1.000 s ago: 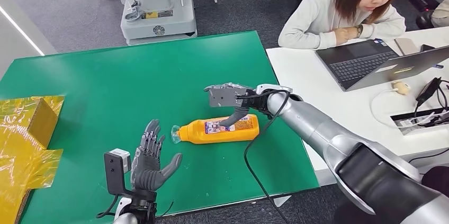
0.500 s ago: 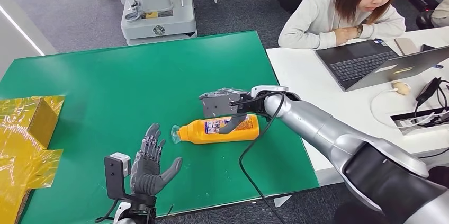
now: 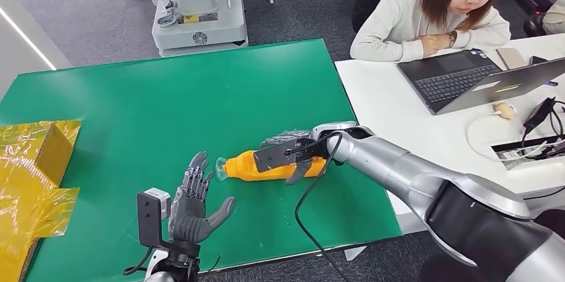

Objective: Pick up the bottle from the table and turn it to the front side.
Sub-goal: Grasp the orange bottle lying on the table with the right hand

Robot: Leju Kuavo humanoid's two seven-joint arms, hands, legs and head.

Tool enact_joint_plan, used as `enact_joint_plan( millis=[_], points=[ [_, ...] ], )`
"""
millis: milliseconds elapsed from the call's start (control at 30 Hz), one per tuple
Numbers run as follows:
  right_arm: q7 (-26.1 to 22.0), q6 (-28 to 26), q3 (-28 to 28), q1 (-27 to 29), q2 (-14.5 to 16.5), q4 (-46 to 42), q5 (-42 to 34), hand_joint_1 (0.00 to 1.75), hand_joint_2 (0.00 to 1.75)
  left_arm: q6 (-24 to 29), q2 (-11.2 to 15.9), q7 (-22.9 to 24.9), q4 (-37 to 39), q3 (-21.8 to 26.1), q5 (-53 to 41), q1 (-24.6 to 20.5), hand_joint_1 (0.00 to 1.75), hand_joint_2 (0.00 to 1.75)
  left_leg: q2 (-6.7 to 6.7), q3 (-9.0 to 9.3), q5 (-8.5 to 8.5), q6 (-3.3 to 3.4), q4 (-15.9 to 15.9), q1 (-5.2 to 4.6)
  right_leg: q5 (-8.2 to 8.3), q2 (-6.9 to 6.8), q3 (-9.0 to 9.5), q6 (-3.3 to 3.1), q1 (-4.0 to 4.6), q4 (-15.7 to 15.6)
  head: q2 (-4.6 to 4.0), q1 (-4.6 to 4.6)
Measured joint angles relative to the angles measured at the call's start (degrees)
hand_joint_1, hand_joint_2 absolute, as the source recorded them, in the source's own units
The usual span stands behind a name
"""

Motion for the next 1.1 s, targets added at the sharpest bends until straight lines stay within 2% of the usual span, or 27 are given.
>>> enact_joint_plan(
  millis=[467, 933, 1100],
  points=[
    [-0.6, -2.5, 7.1, -4.5, 1.4, 5.6, 8.8, 0.0, 1.75, 1.4, 0.1, -0.8, -1.1, 0.1, 1.0, 1.9, 0.0, 1.75, -0.03, -0.03, 0.0, 0.0, 0.0, 0.0, 0.0, -0.03, -0.02, -0.01, 0.0, 0.0, 0.0, 0.01],
    [0.0, -3.0, 10.2, -5.3, 1.4, 5.9, 10.3, 0.0, 1.75, 1.4, 0.1, -0.9, -1.1, 0.2, 1.0, 2.1, 0.0, 1.75, -0.02, -0.02, 0.01, 0.0, 0.0, 0.0, 0.01, -0.02, -0.02, -0.01, 0.0, 0.0, 0.0, -0.01],
    [0.4, -1.3, 11.4, -5.6, 1.4, 6.0, 11.0, 0.0, 1.75, 1.4, 0.1, -0.9, -1.1, 0.2, 1.0, 2.4, 0.0, 1.75, -0.02, -0.02, 0.0, 0.0, 0.0, 0.0, 0.01, -0.02, -0.03, -0.01, 0.0, 0.0, 0.0, 0.0]
  ],
)
